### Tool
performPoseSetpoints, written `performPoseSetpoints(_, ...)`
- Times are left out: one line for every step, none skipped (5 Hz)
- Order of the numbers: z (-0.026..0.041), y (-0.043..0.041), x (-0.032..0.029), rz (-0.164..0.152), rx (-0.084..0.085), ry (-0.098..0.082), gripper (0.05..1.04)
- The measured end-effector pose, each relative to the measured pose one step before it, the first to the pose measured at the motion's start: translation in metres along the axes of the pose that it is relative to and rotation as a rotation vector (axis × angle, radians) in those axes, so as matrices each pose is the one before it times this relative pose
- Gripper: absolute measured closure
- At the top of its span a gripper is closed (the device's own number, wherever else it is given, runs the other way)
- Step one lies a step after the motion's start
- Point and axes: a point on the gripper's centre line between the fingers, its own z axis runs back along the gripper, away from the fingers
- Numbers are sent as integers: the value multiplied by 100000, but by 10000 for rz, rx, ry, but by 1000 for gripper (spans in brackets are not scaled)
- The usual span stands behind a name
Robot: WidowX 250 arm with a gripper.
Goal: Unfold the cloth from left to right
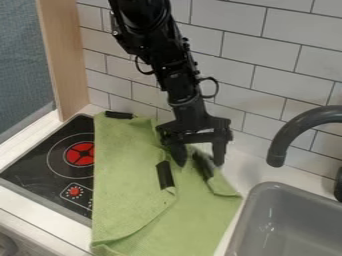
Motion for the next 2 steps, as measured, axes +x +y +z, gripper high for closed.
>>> performPoseSetpoints(269,-151,-47,-141,-53,156,79)
performPoseSetpoints(1622,-132,178,-103,230,-192,85)
